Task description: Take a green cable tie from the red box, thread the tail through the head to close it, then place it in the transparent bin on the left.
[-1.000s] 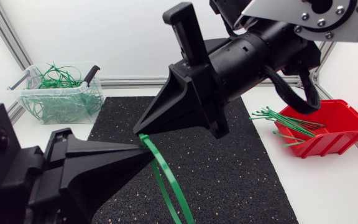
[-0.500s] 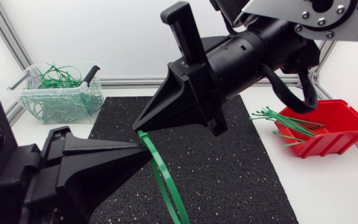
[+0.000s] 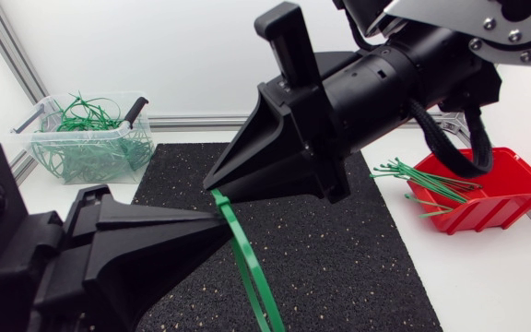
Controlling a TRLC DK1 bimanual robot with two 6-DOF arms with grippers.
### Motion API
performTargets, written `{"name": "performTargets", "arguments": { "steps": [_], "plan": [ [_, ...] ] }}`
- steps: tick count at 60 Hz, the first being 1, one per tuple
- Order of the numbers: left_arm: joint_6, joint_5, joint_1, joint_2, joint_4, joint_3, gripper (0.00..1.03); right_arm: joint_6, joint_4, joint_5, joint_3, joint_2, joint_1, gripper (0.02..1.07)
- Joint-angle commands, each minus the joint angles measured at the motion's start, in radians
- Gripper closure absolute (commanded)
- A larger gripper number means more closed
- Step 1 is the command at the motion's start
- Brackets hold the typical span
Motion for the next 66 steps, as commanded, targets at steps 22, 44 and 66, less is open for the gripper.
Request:
{"name": "performTargets", "arguments": {
  "steps": [22, 44, 66],
  "plan": [
    [-0.112, 0.125, 0.215, 0.141, -0.037, 0.12, 1.0, -0.075, -0.01, 0.081, -0.067, -0.114, -0.134, 0.07],
    [0.051, -0.001, 0.511, 0.256, -0.235, 0.27, 1.0, -0.351, -0.055, 0.571, -0.097, -0.169, -0.242, 0.07],
    [0.27, -0.019, 0.896, 0.348, -0.134, 0.287, 1.0, -0.591, 0.046, 0.958, -0.197, -0.347, -0.361, 0.07]
  ]
}}
